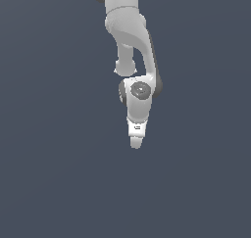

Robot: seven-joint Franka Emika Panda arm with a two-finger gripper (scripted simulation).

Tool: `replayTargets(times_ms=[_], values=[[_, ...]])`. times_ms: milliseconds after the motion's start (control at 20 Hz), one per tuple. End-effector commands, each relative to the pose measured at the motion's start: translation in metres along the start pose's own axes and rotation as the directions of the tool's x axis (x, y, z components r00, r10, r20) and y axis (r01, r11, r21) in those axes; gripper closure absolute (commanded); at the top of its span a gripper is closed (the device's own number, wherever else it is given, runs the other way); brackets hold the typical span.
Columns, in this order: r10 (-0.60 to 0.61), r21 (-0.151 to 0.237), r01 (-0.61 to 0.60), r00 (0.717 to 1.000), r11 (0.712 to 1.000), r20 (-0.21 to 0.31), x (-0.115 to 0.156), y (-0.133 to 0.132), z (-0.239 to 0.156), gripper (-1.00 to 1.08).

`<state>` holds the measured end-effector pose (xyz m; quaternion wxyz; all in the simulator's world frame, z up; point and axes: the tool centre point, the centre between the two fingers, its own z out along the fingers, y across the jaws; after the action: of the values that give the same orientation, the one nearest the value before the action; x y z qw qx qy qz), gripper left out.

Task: Pick up the object and move it to a goal position.

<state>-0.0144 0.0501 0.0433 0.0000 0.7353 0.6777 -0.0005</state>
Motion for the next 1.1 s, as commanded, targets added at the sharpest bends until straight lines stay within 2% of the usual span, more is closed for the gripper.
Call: replayTargets(times_ms=[0,350,1050], values=[[0.001,-0.001,-0.001,1.000,1.000,0.001,-0.011,-0.001,-0.012,1.08],[0.000,-0.001,0.000,1.000,1.000,0.001,-0.058,-0.009,-0.063,1.08],[-0.001,-0.001,0.001,1.000,1.000,-0.003,-0.177,-0.026,-0.196,1.08]])
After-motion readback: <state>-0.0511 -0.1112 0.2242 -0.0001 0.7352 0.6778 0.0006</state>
